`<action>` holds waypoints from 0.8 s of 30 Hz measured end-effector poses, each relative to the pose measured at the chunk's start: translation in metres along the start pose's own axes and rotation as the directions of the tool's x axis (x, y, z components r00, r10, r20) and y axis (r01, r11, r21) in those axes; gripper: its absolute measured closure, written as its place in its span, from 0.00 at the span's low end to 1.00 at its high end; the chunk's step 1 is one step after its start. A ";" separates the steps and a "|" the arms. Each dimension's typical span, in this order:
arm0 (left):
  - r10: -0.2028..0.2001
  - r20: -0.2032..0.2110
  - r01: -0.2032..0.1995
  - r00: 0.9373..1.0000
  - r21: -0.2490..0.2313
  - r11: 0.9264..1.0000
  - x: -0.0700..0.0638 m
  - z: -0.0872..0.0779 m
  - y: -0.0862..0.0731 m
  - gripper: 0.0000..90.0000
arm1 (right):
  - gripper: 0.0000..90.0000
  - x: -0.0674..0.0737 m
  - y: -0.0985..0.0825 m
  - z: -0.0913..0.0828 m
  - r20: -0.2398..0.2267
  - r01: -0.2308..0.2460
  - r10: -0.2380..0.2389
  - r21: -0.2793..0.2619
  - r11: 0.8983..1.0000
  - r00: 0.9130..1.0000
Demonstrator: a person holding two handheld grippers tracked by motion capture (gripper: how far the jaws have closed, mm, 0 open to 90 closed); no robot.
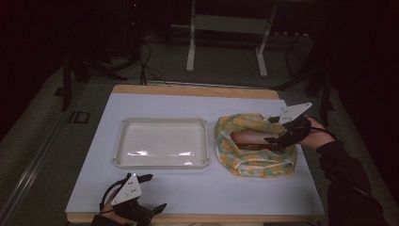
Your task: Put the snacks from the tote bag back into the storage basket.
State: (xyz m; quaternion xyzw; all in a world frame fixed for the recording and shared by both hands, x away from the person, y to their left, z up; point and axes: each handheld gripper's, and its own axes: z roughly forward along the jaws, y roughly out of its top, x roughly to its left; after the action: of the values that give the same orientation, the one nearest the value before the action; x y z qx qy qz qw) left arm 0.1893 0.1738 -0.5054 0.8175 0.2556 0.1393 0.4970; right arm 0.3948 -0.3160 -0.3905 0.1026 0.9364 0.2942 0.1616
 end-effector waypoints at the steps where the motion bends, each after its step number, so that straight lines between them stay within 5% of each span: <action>1: 0.001 0.000 -0.001 1.000 0.002 1.000 0.000 0.000 0.000 0.00 | 0.27 -0.002 -0.002 0.002 -0.004 -0.001 0.001 0.018 1.000 1.000; 14: -0.009 -0.007 0.009 1.000 0.002 1.000 0.001 0.001 0.000 0.00 | 0.31 -0.012 -0.025 0.025 -0.037 0.007 0.000 0.179 0.984 0.999; 24: -0.013 -0.006 0.013 1.000 0.004 1.000 0.001 0.001 -0.001 0.00 | 0.31 -0.016 -0.033 0.043 -0.046 0.033 -0.020 0.305 0.952 0.999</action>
State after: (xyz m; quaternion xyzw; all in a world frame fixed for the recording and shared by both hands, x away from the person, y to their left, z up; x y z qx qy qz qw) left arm 0.1904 0.1740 -0.5064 0.8164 0.2626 0.1381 0.4954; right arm 0.4222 -0.3256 -0.4389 0.1076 0.9751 0.1456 0.1278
